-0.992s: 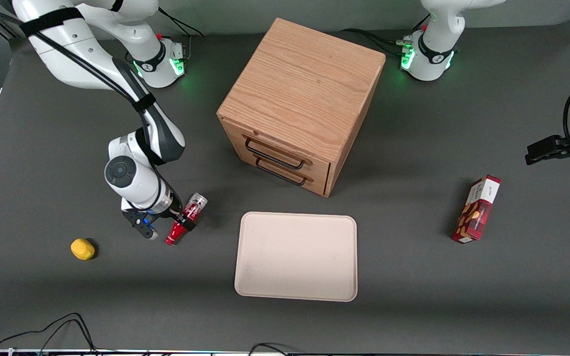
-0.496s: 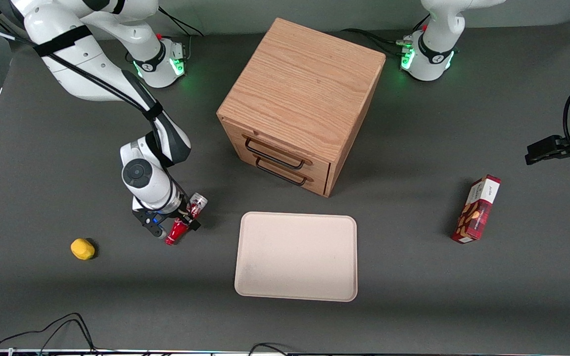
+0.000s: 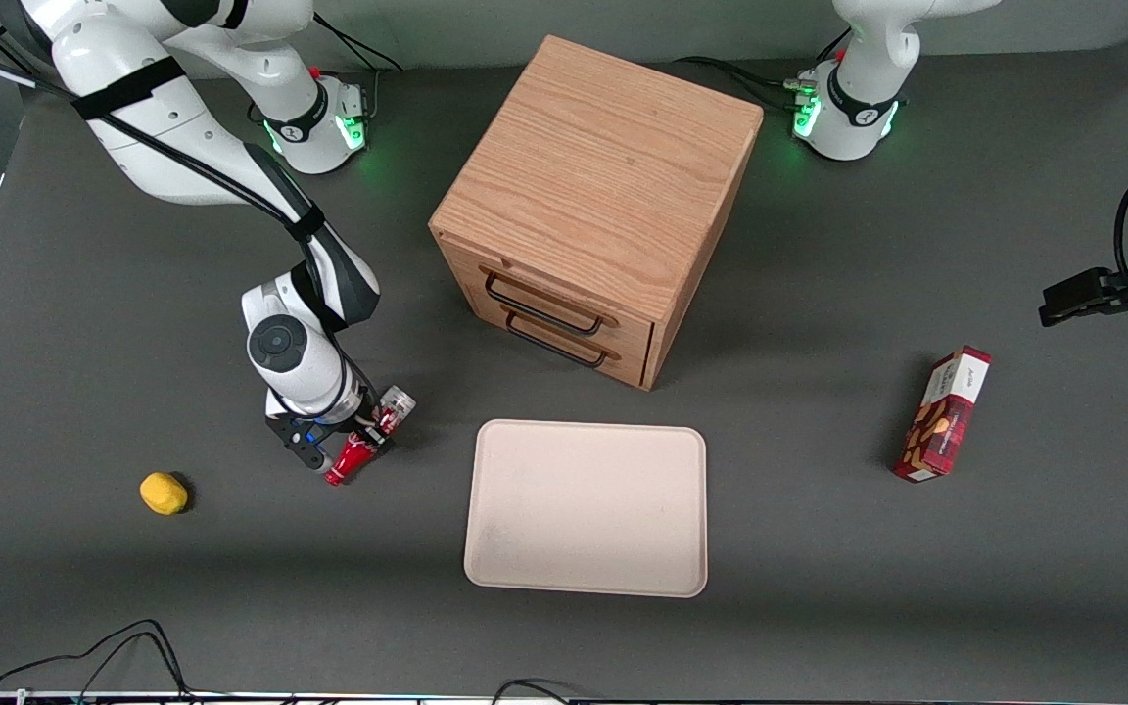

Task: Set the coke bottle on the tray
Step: 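Close the right gripper around the bottle's body, then lift the bottle upright off the table with the right gripper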

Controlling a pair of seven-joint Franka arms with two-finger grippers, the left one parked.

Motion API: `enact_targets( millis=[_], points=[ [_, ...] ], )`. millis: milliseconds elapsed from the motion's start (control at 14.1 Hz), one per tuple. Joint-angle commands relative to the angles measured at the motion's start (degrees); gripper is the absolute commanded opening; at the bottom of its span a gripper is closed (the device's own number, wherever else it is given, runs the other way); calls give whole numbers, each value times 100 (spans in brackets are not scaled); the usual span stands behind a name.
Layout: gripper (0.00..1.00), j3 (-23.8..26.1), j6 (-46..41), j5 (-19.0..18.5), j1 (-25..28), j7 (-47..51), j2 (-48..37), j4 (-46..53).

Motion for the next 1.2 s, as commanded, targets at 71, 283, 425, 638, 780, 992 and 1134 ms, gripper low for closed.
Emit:
enact_targets(
  millis=[71,283,425,638,780,992,1134],
  points=[
    [0,2,26,-193,12,252,-85,10],
    [0,37,-533,-175,-6,190,-488,98],
    [0,211,-1428,-149,-75,138,-857,386],
    [0,983,-3255,245,-627,-318,-973,1605],
    [0,1310,-4416,448,-875,-670,-912,2651],
    [0,1312,-5421,974,-858,-996,-640,4110],
    [0,1320,-5695,1020,-736,-996,-298,4850]
  ],
)
